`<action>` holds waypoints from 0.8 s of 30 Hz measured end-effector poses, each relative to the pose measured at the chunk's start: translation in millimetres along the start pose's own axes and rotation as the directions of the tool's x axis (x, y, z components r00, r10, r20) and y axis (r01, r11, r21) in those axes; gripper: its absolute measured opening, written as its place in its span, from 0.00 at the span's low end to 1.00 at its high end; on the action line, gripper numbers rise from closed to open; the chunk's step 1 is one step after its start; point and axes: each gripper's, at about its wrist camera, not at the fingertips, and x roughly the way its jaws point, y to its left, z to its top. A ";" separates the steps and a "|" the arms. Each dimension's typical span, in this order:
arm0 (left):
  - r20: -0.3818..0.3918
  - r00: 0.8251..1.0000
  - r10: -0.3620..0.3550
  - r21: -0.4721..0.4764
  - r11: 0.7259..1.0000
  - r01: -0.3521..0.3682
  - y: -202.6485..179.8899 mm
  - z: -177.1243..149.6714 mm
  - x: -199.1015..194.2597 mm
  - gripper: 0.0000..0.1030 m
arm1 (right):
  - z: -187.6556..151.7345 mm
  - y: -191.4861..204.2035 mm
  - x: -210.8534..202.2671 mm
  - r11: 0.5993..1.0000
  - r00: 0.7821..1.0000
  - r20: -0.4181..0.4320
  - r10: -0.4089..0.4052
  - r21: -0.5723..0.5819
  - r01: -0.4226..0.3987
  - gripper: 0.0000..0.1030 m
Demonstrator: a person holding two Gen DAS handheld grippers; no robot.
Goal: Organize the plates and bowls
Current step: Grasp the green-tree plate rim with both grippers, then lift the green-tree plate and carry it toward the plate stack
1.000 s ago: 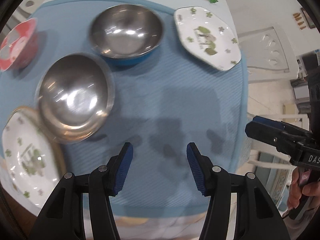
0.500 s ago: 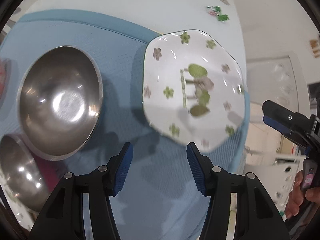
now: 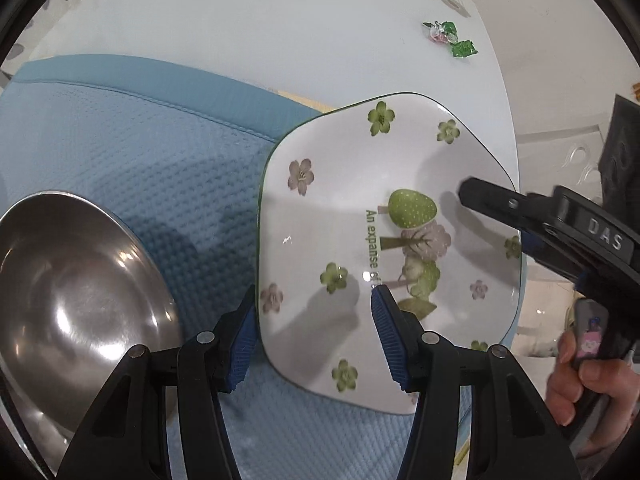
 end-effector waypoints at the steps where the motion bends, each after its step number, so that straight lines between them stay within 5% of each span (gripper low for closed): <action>1: -0.004 1.000 -0.008 0.005 1.000 0.008 0.8 1.7 2.0 0.49 | 1.9 3.9 3.2 1.000 1.000 0.001 -0.004 -0.019 0.004 0.56; 5: 0.000 0.999 -0.033 0.025 0.999 0.033 2.8 4.6 4.5 0.49 | 6.8 10.1 12.6 0.997 0.999 -0.023 -0.040 -0.071 0.039 0.54; 16: -0.018 0.998 -0.066 0.059 0.996 0.067 6.9 -5.3 -5.7 0.49 | -6.4 -4.9 -5.3 0.996 0.995 -0.030 0.093 0.018 -0.092 0.54; 24: -0.041 0.997 -0.064 0.083 0.994 0.067 2.1 -24.6 -7.2 0.49 | -33.6 -9.2 -13.0 0.996 0.993 -0.065 0.094 0.013 -0.093 0.54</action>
